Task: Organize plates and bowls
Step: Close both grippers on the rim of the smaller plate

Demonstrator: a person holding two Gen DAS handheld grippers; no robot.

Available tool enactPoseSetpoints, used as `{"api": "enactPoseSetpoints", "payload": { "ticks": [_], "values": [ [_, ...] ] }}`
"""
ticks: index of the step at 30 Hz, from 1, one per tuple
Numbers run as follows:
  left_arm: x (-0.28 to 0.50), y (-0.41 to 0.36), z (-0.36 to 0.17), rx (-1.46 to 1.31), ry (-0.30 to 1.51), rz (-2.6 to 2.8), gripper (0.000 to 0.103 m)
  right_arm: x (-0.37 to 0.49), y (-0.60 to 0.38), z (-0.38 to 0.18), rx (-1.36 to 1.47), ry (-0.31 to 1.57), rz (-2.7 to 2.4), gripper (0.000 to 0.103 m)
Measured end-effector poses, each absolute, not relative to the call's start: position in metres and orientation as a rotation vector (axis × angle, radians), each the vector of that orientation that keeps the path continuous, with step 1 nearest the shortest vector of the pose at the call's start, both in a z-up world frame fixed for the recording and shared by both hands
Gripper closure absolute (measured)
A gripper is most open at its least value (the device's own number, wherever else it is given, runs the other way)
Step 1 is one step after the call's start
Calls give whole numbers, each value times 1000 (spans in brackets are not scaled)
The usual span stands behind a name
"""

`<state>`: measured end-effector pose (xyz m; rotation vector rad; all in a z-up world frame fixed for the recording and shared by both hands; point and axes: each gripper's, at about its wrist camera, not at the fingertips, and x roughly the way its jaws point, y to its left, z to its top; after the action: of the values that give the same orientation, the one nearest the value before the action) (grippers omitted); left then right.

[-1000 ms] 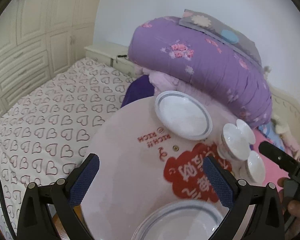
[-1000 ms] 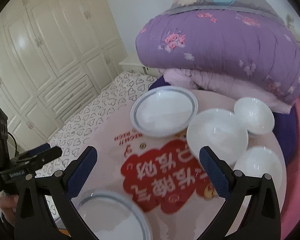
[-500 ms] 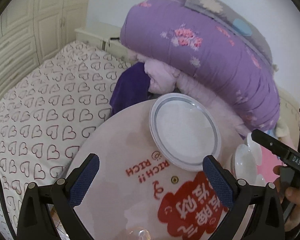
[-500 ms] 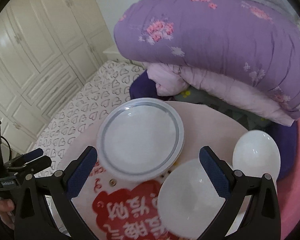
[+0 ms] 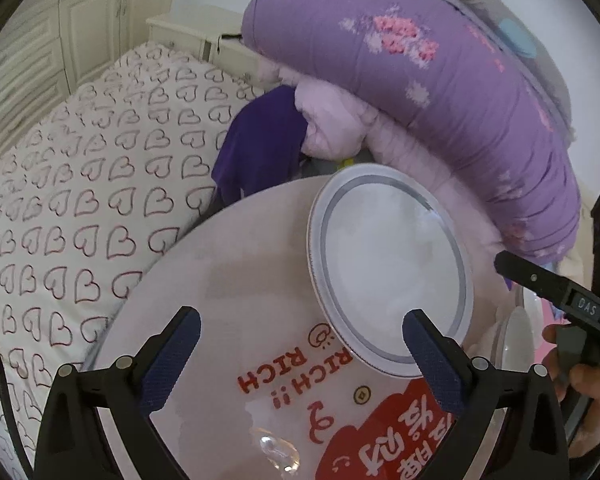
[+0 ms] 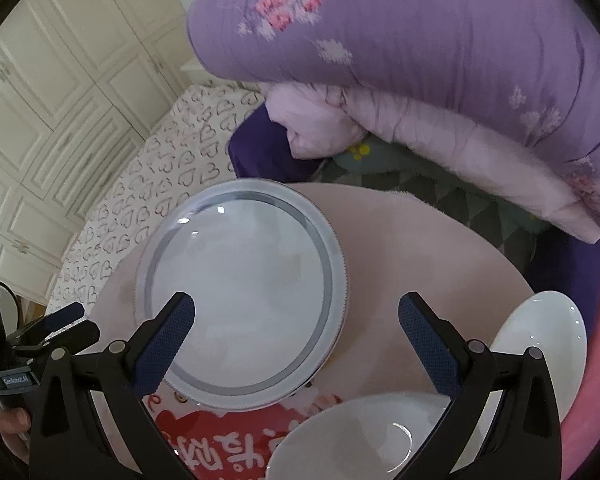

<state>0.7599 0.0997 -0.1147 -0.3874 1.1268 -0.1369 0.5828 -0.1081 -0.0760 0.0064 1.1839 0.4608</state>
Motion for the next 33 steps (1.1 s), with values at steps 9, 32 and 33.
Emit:
{"api": "enactPoseSetpoints", "payload": {
  "ticks": [9,32,33],
  "values": [
    [797,100,-153,-463,1213,-192,28,601,-105,-99,47,1271,468,7],
    [828,88,-182,-495,1244,-217,80,609,-93,-129,21,1330,459,56],
    [828,90,-183,-498,1241,-206,83,609,-95,-129,13,1326,451,60]
  ]
}}
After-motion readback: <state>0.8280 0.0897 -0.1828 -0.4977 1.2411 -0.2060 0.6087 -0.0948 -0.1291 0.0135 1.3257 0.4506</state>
